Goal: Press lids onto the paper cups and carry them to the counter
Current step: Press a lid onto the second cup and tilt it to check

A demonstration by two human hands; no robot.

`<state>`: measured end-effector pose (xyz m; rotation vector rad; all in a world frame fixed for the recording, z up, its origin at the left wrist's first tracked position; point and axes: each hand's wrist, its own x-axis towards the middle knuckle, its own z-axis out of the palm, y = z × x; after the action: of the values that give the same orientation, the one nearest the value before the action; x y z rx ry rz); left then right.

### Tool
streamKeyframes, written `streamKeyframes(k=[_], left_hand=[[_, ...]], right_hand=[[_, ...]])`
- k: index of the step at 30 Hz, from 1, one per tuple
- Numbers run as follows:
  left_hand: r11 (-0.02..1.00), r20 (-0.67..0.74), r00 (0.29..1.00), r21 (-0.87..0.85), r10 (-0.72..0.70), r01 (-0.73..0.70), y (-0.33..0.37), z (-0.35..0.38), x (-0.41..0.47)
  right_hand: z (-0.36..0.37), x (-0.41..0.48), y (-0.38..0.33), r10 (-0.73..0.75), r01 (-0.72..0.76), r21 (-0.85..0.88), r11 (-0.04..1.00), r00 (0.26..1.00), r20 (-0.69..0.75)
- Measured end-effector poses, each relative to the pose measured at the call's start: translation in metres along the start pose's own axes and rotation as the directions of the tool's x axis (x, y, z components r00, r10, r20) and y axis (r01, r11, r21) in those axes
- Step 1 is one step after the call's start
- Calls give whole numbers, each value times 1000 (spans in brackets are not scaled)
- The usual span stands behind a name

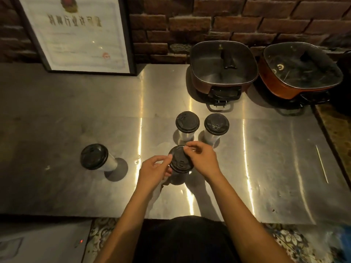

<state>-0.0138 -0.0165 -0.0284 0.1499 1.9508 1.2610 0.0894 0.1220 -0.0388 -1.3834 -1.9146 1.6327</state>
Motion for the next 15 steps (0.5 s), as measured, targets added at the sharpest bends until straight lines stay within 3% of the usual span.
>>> streamKeyframes(k=[6, 15], left_hand=[[999, -10, 999, 18, -45, 45, -23, -40, -6], [996, 75, 996, 85, -46, 40, -31, -56, 9]], right_hand=[[40, -10, -5, -69, 82, -114, 990, 991, 111], [52, -11, -6, -36, 45, -140, 989, 997, 72]])
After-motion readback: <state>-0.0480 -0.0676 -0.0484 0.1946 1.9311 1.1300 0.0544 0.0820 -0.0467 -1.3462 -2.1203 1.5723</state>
